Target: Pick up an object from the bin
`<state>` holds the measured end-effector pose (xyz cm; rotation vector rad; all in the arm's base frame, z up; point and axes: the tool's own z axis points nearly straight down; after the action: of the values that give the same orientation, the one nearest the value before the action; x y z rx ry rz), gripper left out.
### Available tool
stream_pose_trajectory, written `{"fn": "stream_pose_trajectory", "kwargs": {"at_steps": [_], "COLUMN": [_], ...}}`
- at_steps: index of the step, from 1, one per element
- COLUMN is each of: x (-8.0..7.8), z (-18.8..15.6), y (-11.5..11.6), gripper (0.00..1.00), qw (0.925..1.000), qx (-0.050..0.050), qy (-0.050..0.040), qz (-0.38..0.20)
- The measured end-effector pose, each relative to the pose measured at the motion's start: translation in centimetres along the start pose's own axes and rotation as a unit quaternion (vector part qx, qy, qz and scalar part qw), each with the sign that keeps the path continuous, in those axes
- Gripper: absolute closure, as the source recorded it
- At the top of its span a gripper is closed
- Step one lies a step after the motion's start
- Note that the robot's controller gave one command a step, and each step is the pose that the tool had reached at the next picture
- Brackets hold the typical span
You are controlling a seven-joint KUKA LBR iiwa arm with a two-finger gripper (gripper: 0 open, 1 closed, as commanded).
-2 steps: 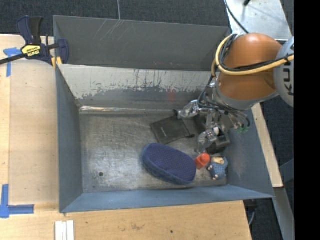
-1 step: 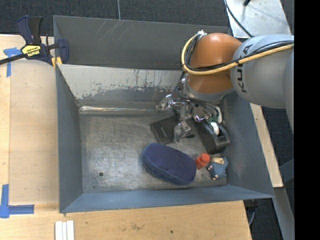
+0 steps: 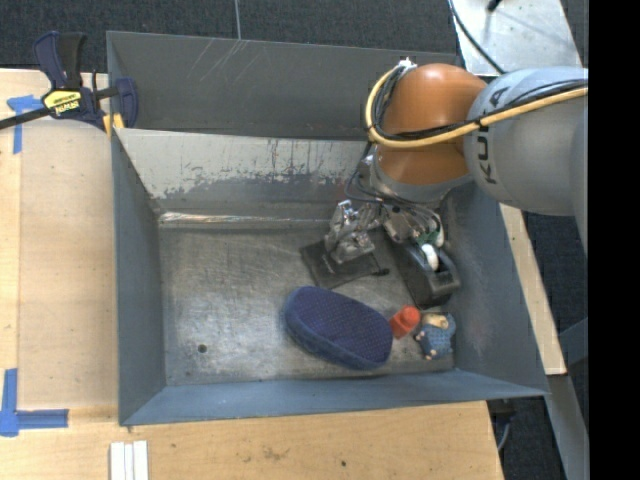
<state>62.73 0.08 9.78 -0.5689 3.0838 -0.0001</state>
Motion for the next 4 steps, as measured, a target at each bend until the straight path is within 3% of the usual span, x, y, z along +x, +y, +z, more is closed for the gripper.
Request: {"fn": "stream_pose_trajectory", "kwargs": {"at_steps": [1,2,3,4], "x": [0.01,0.01,0.01,0.02], "z": [0.0,0.0,0.0,0.0], "y": [-0.01,-0.03,-0.03,-0.04], "gripper": [0.0,1.0,0.0,1.0], "qw": [1.0,1.0,1.0,1.0], "qx": [0.0,0.0,0.0,0.0], "qy": [0.0,0.0001,0.0001,0.0001], "qz": [0.0,0.001,0.001,0.001]}}
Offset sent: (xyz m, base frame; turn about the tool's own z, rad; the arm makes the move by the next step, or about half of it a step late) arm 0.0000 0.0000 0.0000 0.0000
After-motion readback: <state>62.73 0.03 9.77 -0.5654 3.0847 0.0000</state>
